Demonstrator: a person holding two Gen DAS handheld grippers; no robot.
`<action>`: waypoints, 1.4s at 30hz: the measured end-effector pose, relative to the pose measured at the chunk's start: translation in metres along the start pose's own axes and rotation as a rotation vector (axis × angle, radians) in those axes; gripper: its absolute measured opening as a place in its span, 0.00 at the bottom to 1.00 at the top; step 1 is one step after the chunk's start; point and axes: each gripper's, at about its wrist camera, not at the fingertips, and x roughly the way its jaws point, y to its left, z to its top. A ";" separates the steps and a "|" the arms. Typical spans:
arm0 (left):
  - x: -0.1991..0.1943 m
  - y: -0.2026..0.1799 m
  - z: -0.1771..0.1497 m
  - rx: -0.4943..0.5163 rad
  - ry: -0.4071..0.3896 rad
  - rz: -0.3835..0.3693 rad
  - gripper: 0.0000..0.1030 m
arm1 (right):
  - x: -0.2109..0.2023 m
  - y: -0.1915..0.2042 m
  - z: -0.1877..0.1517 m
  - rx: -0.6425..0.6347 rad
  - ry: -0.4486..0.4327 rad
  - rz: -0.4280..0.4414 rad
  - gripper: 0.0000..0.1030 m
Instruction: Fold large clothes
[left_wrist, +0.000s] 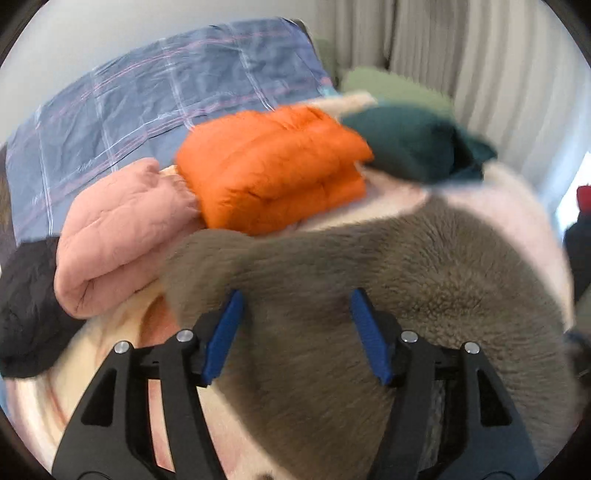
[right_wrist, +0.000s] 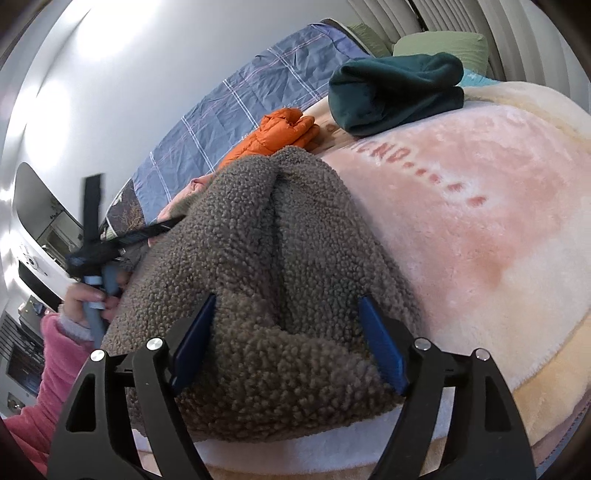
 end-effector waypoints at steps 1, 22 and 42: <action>-0.009 0.008 0.002 -0.027 -0.029 0.008 0.61 | 0.000 -0.001 0.000 0.003 0.001 -0.001 0.78; 0.031 0.053 -0.001 -0.145 0.100 0.096 0.43 | 0.002 0.001 0.000 0.000 -0.007 -0.012 0.82; 0.077 -0.020 0.022 0.066 0.145 0.104 0.57 | 0.001 0.000 -0.001 -0.010 -0.024 0.003 0.84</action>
